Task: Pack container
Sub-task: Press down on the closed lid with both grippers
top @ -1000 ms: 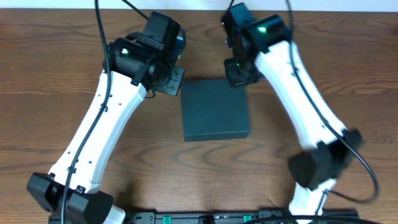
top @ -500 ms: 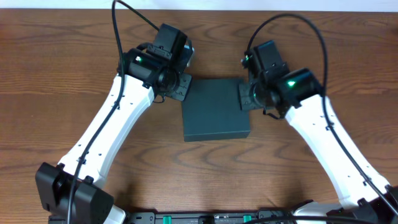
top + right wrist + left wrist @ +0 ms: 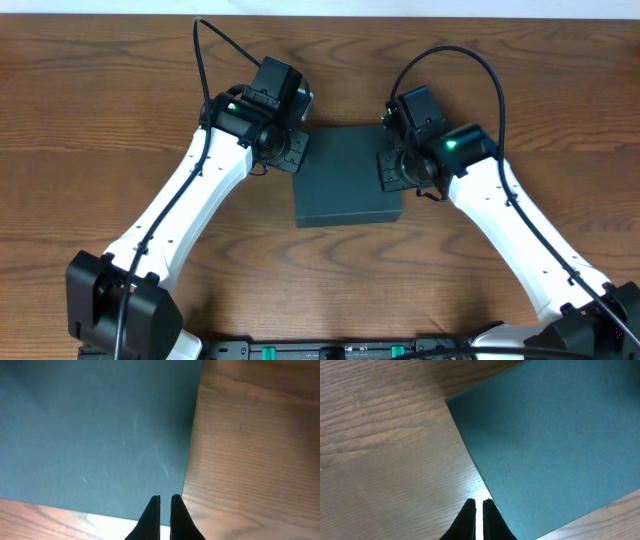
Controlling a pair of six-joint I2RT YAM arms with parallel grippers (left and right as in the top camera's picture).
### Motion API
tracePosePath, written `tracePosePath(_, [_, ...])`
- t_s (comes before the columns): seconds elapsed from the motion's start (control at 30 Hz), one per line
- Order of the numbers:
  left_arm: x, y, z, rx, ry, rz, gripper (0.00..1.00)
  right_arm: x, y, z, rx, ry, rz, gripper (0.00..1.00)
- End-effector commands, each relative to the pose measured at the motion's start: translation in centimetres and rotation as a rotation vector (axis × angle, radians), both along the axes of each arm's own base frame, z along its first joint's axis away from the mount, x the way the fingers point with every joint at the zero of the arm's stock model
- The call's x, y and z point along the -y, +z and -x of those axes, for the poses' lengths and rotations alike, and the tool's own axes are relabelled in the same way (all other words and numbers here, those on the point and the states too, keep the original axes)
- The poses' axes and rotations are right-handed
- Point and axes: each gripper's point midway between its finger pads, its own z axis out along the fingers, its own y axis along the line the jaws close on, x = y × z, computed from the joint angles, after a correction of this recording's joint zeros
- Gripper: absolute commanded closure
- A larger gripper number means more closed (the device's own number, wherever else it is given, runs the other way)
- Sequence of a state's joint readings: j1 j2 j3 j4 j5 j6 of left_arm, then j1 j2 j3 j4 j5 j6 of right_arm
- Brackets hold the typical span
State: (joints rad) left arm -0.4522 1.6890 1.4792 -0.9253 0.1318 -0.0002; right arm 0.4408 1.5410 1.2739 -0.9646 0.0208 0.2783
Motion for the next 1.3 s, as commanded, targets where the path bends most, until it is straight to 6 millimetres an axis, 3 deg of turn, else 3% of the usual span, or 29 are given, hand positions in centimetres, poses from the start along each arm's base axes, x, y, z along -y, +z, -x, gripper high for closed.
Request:
tracePosePath(0.0, [0.6, -1.4, 0.3, -0.038, -0.023, -0.01, 0.94, 0.2, -2.2, 0.7, -0.055, -0.005, 0.002, 0.99])
tracePosePath(0.2, [2.1, -2.8, 0.1, -0.043, -0.064, -0.017, 0.94, -0.3, -4.3, 1.0, -0.095, 0.003, -0.011, 0.99])
tracePosePath(0.63, [2.3, -4.6, -0.2, -0.073, -0.07, -0.034, 0.94, -0.2, -5.2, 1.0, -0.118, 0.006, 0.0, 0.99])
tracePosePath(1.0, [2.4, -7.1, -0.1, -0.134, -0.078, -0.057, 0.94, -0.1, -8.2, 1.3, -0.201, 0.004, 0.038, 0.99])
tracePosePath(1.27, [3.0, -8.5, 0.5, -0.186, -0.108, -0.036, 0.94, -0.1, -8.6, 1.3, -0.21, 0.004, 0.042, 0.99])
